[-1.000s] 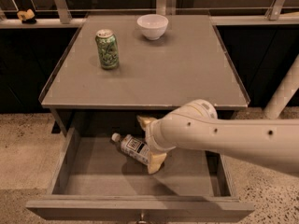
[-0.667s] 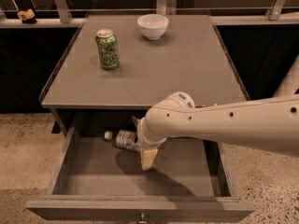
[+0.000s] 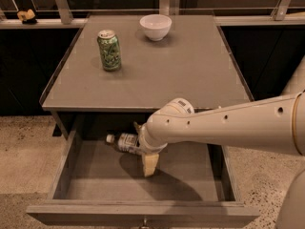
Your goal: Pick blue plastic bottle from top drawer and place on counter
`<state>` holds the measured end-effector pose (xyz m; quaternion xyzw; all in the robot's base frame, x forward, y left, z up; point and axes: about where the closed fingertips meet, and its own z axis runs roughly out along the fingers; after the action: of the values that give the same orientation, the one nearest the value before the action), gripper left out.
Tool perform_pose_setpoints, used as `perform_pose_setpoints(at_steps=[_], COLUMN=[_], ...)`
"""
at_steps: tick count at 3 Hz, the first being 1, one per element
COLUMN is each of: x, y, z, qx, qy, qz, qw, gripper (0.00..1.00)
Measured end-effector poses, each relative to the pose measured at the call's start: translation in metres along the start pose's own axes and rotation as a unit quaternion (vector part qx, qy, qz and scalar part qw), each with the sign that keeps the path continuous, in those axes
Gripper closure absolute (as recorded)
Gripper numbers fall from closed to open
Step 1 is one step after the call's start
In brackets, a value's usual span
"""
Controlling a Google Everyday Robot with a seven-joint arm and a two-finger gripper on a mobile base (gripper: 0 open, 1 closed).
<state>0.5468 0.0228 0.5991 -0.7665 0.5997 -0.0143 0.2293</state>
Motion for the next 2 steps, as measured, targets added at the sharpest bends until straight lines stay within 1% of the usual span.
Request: perform_pose_setpoints(at_steps=[1, 2], x=[0.0000, 0.0000], y=[0.0000, 0.0000], z=[0.0000, 0.0000], qx=[0.000, 0.000], qy=[0.000, 0.000], qz=[0.000, 0.000], qw=[1.0000, 1.0000], gripper=[0.19, 0.42])
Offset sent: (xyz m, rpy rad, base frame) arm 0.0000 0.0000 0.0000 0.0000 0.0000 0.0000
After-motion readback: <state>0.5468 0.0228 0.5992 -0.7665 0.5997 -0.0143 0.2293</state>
